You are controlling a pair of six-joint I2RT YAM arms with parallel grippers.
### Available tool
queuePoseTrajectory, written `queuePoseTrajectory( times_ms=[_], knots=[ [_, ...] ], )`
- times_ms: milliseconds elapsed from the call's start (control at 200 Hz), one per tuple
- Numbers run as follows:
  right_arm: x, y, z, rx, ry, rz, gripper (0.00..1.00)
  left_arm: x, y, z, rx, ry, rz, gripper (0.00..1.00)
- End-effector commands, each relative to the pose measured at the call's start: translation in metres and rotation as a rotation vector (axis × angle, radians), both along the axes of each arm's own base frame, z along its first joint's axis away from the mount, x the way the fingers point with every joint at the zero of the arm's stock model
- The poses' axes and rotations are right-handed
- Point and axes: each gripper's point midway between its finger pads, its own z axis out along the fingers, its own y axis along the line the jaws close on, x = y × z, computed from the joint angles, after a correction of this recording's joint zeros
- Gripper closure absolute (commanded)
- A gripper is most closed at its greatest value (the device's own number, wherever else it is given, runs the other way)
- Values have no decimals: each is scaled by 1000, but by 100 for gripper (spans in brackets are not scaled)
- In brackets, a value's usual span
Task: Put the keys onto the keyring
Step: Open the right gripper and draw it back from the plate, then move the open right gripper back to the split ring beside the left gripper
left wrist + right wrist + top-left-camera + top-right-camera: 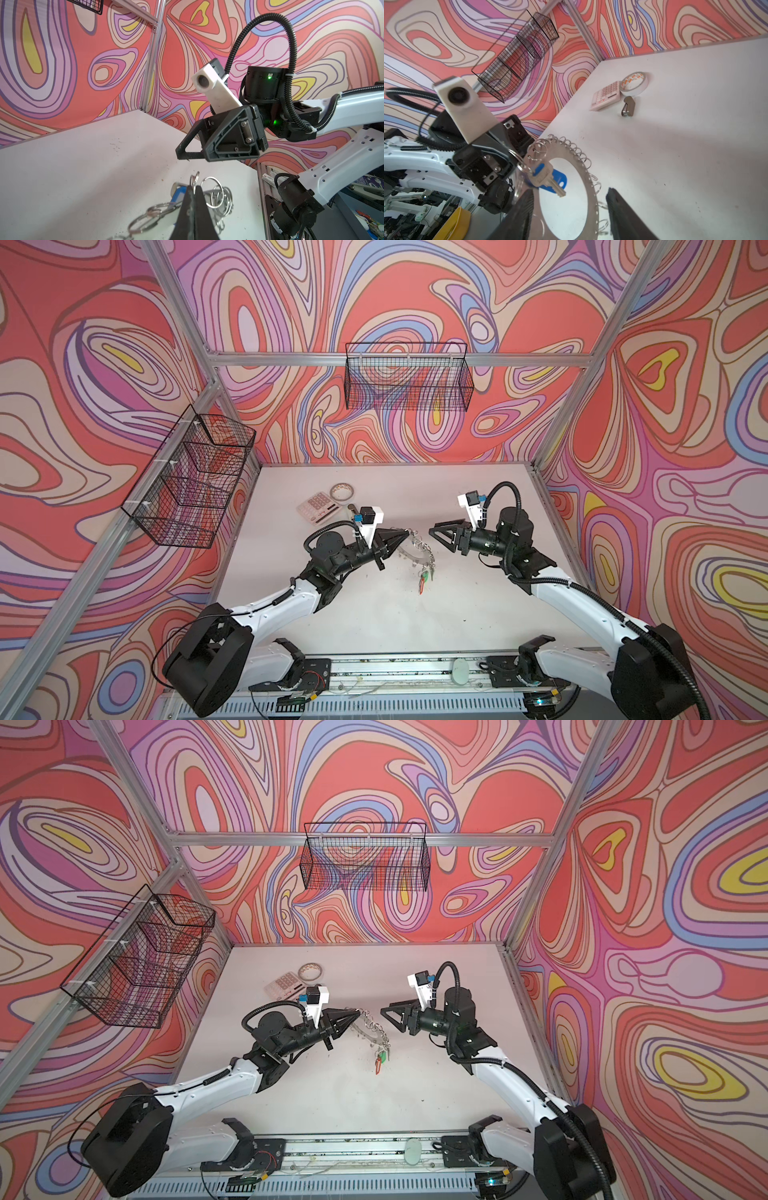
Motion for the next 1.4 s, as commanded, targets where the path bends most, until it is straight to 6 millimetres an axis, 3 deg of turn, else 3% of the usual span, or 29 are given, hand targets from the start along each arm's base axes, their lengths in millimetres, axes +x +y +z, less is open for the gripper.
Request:
queuePoseTrajectory(
  times_ms=[0, 150, 351, 631, 846, 1187, 1397],
  knots=[
    [-5, 1, 27, 100, -27, 21, 39, -6, -2, 28, -72, -91, -18, 100],
    [0, 4, 29, 123, 3, 15, 40, -4, -4, 27, -74, -101, -11, 100],
    [-11, 22, 26, 122, -3, 51, 43, -3, -8, 28, -91, -106, -12, 100],
    [-24, 36, 9, 98, 7, 111, 64, -1, -11, 30, -106, -102, -14, 100],
    [-21, 39, -7, 60, 25, 114, 75, -2, -11, 33, -119, -101, -20, 100],
    [-20, 38, -13, 51, 33, 98, 100, 1, -10, 33, -116, -93, -2, 100],
    [-22, 38, -22, 22, 35, 84, 100, 3, -10, 42, -143, -75, 11, 100]
  ],
)
